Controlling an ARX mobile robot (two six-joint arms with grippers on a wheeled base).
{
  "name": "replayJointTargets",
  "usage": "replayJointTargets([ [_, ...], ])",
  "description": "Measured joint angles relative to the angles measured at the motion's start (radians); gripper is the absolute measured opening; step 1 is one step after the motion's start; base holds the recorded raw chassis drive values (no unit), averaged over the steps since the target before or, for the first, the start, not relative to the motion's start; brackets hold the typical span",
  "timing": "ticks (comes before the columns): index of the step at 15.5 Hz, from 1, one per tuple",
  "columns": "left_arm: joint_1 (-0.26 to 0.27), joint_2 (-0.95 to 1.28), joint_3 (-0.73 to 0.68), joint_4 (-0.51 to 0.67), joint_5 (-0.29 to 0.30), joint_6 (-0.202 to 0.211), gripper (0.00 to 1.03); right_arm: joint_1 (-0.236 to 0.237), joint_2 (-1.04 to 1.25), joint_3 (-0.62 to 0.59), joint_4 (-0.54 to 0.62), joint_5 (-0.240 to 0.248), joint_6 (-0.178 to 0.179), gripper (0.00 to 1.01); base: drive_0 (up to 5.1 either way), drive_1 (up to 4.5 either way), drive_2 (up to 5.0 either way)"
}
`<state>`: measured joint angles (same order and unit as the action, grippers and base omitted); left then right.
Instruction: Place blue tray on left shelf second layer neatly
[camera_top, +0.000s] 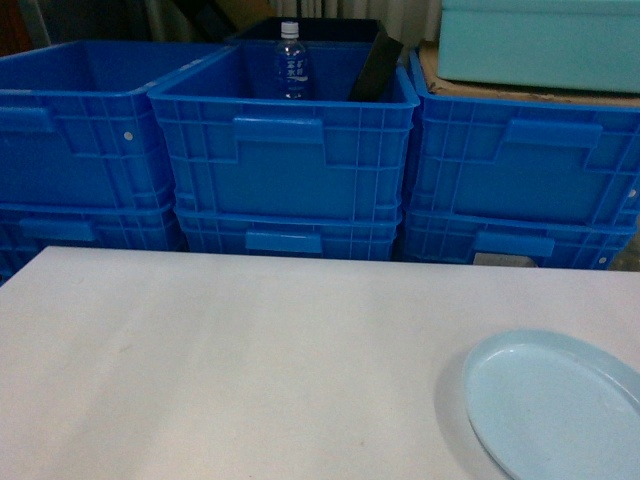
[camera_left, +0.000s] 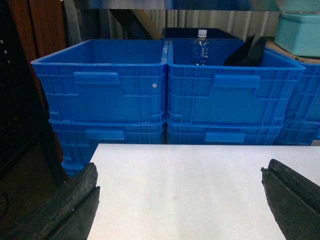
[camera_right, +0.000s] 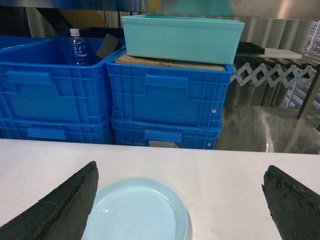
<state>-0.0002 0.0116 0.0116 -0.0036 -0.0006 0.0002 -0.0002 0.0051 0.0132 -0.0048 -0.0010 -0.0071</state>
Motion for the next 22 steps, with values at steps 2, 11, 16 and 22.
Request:
replayJointTargets([
  [2,0.000,0.000,0.000,0.000,0.000,0.000,0.98,0.000,0.000,0.000,0.000,0.000,0.000,0.98,0.0,0.00,0.0],
  [11,0.000,0.000,0.000,0.000,0.000,0.000,0.98,0.000,0.000,0.000,0.000,0.000,0.000,0.98,0.0,0.00,0.0],
  [16,0.000,0.000,0.000,0.000,0.000,0.000,0.98,0.000,0.000,0.000,0.000,0.000,0.000,0.98,0.0,0.00,0.0],
  [22,0.000,0.000,0.000,0.000,0.000,0.000,0.98,0.006,0.134,0.002,0.160,-0.016,-0.017,0.98,0.0,0.00,0.0],
])
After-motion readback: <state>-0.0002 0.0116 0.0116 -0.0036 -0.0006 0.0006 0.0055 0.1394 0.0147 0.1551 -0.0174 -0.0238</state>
